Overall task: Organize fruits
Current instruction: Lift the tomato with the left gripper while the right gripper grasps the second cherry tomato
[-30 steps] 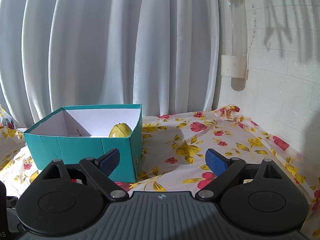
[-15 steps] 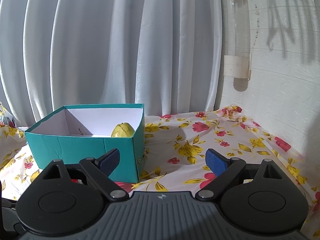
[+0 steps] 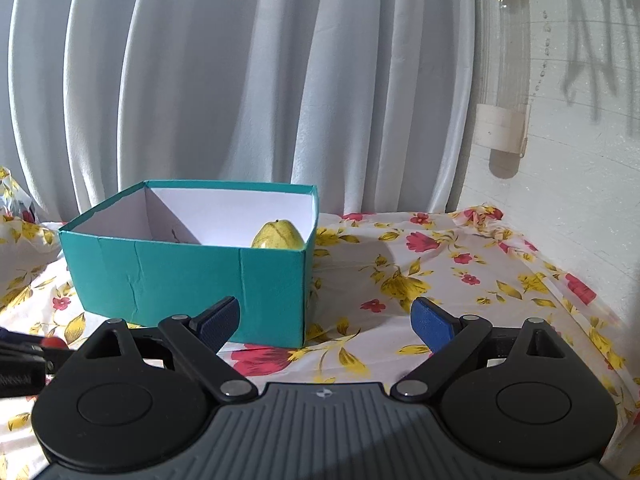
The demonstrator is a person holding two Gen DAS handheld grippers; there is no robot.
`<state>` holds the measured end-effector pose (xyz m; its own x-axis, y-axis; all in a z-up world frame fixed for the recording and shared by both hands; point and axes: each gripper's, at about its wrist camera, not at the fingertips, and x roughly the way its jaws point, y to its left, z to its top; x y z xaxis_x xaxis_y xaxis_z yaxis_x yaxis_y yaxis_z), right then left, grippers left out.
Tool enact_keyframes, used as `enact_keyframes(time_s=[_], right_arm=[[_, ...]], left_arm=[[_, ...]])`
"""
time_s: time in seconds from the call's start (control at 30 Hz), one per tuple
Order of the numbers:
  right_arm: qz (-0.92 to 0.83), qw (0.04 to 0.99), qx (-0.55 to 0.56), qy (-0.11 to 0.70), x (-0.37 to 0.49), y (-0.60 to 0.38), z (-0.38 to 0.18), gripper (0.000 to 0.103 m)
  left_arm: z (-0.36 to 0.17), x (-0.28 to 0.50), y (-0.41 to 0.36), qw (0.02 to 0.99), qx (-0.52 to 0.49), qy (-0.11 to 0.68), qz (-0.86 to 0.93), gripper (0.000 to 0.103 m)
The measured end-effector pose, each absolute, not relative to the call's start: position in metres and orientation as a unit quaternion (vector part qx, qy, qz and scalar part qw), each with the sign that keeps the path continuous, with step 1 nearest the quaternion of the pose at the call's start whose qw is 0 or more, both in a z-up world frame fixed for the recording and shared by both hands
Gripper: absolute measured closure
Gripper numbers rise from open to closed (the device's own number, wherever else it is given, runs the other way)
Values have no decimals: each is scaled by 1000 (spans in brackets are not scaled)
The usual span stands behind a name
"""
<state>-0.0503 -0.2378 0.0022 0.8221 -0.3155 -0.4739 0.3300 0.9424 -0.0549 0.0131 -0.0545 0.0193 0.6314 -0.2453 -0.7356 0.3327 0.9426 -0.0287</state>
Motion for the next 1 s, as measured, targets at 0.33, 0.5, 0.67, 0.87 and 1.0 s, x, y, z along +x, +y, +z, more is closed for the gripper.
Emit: enact_keyframes(time_s=[0.33,0.5,0.67,0.87,1.0], right_arm=[[-120,948,-11,293,-9,-191,-33,12],[-97,947,-25,305,11,-172,-43,24],[-81,945,-33,314,26,-160,-49,30],[-61,942,-39,329,45,-149,-58,38],[-50,939,-43,336,55,-144,-65,47]], left_arm=[[31,18,-23,908,43,396,-129,73],[29,21,-15,908,39,399,-124,73],[28,27,-11,907,37,401,-123,73],[24,36,-9,905,36,407,-124,73],[22,42,-7,903,35,410,-122,73]])
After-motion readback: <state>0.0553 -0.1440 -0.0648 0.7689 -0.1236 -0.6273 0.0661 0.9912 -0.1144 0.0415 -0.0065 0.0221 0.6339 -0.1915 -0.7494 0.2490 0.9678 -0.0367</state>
